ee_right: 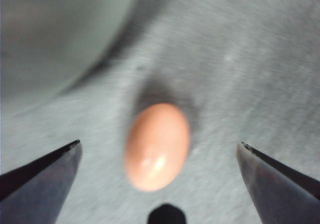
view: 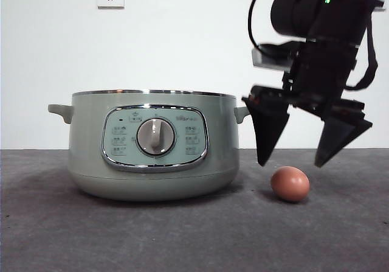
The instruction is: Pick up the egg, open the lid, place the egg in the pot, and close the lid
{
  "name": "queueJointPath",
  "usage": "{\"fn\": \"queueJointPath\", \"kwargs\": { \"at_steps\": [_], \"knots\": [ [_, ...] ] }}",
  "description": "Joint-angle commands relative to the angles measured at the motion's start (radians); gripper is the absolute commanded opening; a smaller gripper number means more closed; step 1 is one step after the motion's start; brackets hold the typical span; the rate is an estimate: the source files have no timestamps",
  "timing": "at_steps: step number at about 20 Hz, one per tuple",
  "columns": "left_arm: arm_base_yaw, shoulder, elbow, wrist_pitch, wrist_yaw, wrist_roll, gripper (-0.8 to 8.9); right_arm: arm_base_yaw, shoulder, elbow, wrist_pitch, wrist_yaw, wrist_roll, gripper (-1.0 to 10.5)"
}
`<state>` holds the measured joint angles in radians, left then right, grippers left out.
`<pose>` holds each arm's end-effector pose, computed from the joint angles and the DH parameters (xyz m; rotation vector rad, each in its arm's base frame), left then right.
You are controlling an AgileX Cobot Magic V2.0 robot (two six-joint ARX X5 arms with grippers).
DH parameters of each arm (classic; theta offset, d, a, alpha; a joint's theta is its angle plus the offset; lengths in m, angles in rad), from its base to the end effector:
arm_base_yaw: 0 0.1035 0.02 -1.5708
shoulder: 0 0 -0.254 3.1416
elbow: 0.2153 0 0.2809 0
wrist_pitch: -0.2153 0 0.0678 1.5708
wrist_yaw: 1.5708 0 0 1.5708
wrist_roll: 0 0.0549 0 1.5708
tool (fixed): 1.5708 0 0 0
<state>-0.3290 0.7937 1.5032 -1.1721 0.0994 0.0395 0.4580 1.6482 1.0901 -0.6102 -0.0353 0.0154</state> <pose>0.1123 -0.0441 0.4543 0.0916 0.4547 -0.4299 0.3151 0.1575 0.1495 -0.2339 1.1558 0.4264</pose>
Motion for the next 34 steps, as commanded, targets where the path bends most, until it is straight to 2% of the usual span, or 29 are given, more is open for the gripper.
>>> {"fn": "queueJointPath", "kwargs": {
  "at_steps": [1,11,12,14,15,21,24,30,34],
  "knots": [
    [0.001,-0.011,0.006,0.043,0.006,-0.005,-0.08,0.000,0.031,0.001,0.021,0.010,0.012,5.5],
    [0.001,-0.011,0.006,0.044,0.005,-0.005,-0.08,0.001,0.096,0.000,0.045,0.010,0.043,5.3],
    [0.001,-0.011,0.006,0.045,0.005,-0.005,-0.08,0.001,0.096,0.000,0.051,0.010,0.048,4.8],
    [0.001,-0.011,0.006,0.044,0.004,-0.005,-0.08,0.001,0.096,0.000,0.058,0.009,0.060,2.5],
    [0.001,-0.010,0.006,0.045,0.004,-0.005,-0.08,0.001,0.096,0.000,0.054,0.008,0.060,1.8],
    [0.001,-0.011,0.006,0.045,0.004,-0.005,-0.08,0.001,0.096,-0.001,0.011,-0.006,0.064,1.5],
    [0.001,-0.011,0.006,0.045,0.004,-0.005,-0.08,0.001,0.096,-0.001,0.016,-0.006,0.064,-0.2],
    [0.001,-0.011,0.006,0.044,0.005,-0.005,-0.08,0.001,0.089,0.000,0.033,-0.005,0.064,-0.2],
    [0.001,-0.010,0.006,0.044,0.005,-0.005,-0.08,0.001,0.016,0.001,0.026,0.002,0.064,-0.2]
  ]
}}
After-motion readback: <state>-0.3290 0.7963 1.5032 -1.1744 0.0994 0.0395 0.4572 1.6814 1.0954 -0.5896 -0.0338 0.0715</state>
